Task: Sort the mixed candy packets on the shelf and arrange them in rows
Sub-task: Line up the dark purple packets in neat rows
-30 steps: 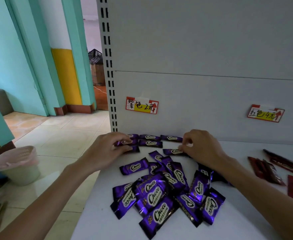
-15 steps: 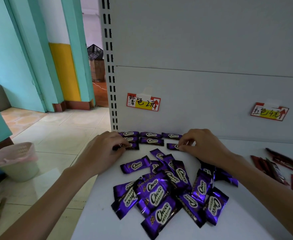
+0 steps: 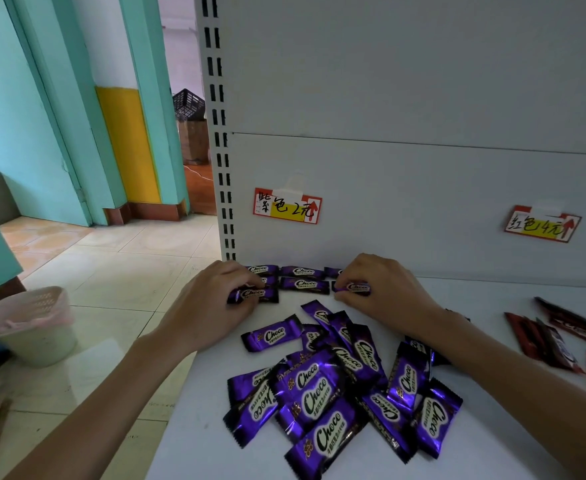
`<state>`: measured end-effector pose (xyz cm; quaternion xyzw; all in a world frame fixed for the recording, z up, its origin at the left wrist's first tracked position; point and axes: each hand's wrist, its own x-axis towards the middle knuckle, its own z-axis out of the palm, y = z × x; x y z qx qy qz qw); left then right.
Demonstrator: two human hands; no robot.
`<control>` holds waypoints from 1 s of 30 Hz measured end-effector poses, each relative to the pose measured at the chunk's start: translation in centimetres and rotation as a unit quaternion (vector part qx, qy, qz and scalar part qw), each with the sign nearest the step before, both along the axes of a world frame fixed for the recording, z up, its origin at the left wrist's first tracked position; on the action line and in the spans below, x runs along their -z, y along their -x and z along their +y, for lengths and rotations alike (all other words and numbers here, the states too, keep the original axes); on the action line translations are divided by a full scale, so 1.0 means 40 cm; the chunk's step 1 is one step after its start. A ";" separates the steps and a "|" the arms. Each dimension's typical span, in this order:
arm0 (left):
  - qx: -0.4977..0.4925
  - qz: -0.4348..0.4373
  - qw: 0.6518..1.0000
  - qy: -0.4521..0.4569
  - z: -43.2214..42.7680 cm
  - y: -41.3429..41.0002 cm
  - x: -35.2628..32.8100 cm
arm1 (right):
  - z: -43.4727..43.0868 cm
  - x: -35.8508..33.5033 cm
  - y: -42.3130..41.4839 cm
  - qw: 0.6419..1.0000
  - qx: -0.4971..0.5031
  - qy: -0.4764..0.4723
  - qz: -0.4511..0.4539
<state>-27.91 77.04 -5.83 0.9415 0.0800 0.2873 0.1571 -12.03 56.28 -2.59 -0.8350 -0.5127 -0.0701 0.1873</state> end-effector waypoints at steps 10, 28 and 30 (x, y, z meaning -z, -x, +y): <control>0.045 0.044 0.998 -0.012 -0.018 -0.054 -0.027 | 0.007 0.007 -0.039 0.999 0.009 -0.026 0.023; 0.065 0.128 0.983 -0.117 -0.045 -0.127 -0.033 | -0.002 0.018 -0.101 0.997 -0.015 -0.016 0.078; 0.067 0.127 0.983 -0.110 -0.046 -0.127 -0.033 | -0.001 0.017 -0.105 0.997 -0.023 -0.018 0.078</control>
